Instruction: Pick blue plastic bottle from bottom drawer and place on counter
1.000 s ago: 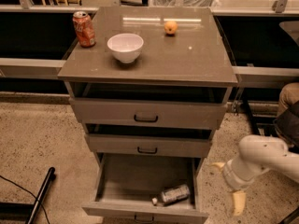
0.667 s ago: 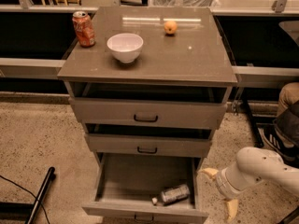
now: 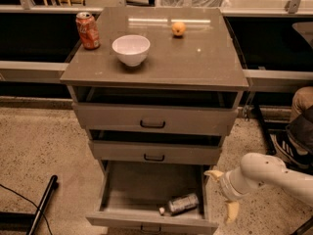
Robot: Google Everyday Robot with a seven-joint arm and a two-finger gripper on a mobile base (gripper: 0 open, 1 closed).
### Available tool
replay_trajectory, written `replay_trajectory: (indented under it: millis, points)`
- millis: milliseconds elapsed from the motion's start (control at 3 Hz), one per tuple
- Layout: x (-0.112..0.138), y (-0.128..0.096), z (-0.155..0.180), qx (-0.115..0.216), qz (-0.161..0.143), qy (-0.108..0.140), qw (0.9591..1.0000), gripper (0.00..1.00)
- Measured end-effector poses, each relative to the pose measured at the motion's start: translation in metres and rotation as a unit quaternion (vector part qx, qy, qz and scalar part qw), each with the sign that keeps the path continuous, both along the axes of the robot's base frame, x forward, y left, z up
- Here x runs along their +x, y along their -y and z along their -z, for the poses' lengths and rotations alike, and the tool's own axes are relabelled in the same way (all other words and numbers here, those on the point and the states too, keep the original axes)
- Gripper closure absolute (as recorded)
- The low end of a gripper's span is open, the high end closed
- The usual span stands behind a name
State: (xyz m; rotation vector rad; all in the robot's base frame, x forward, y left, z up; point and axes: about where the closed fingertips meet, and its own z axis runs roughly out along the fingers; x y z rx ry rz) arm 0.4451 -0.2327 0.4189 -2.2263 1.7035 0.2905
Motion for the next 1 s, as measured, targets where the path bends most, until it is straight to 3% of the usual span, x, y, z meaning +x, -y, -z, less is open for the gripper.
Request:
replay_trajectory:
  millis: [333, 667, 1000]
  points:
    - [0.038, -0.016, 0.049, 0.03, 0.072, 0.03, 0.9965, 0.0]
    - [0.085, -0.029, 0.072, 0.08, 0.116, 0.066, 0.9879, 0.0]
    - [0.098, -0.024, 0.071, 0.079, 0.117, 0.078, 0.9869, 0.0]
